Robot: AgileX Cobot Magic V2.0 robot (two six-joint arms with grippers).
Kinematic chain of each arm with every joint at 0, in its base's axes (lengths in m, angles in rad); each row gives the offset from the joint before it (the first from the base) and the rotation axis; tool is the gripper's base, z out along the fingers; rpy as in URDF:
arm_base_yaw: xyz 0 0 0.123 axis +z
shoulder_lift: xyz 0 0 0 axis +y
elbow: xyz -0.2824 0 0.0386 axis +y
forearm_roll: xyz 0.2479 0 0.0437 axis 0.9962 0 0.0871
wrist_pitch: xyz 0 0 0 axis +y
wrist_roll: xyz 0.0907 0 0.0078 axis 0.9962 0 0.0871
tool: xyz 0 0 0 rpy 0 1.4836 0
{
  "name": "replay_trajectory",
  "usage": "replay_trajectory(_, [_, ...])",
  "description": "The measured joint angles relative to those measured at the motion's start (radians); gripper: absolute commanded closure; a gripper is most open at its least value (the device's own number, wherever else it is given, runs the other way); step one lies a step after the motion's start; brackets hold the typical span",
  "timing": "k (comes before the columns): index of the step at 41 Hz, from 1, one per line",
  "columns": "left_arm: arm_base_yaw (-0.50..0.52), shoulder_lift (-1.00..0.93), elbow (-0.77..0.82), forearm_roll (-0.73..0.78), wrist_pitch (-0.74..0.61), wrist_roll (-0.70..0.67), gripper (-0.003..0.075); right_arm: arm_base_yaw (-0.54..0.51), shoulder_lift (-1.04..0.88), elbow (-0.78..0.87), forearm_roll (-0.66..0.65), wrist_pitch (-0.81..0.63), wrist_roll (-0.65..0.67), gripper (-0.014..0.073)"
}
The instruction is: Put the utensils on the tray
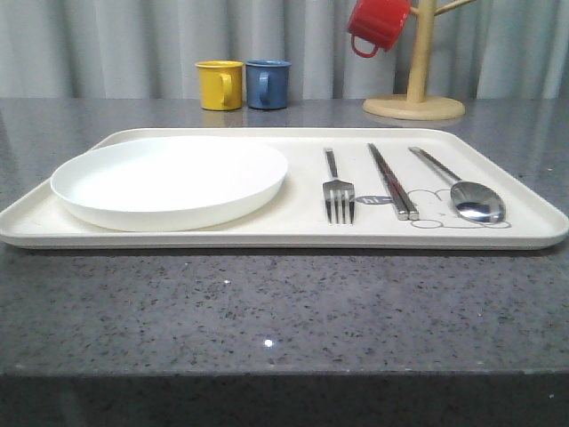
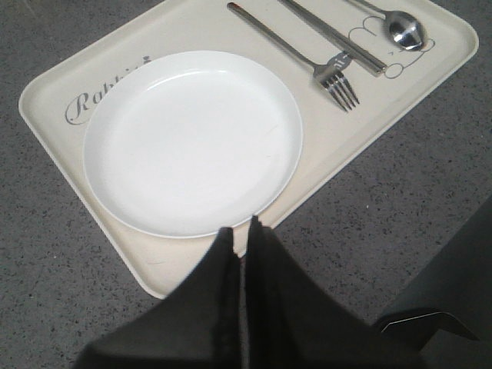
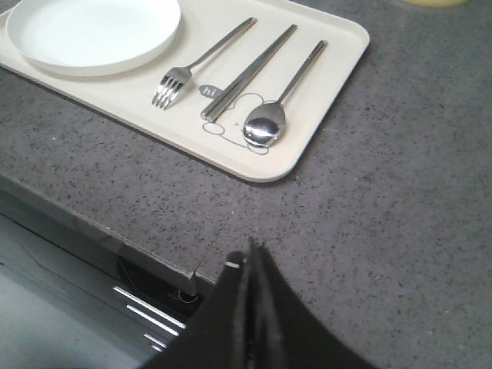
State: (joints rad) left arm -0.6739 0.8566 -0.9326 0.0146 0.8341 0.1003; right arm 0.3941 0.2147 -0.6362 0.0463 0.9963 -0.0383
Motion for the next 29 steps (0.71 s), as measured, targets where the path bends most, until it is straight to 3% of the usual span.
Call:
replay_trajectory(22, [-0.011, -0.029, 0.029, 0.0, -0.032, 0.0, 0.0738, 0.0, -0.001, 0.0, 0.0, 0.005, 0.0, 0.0662])
replay_trajectory(29, [0.048, -0.107, 0.093, 0.011, -0.075, 0.0, 0.0738, 0.0, -0.001, 0.0, 0.0, 0.005, 0.0, 0.0662])
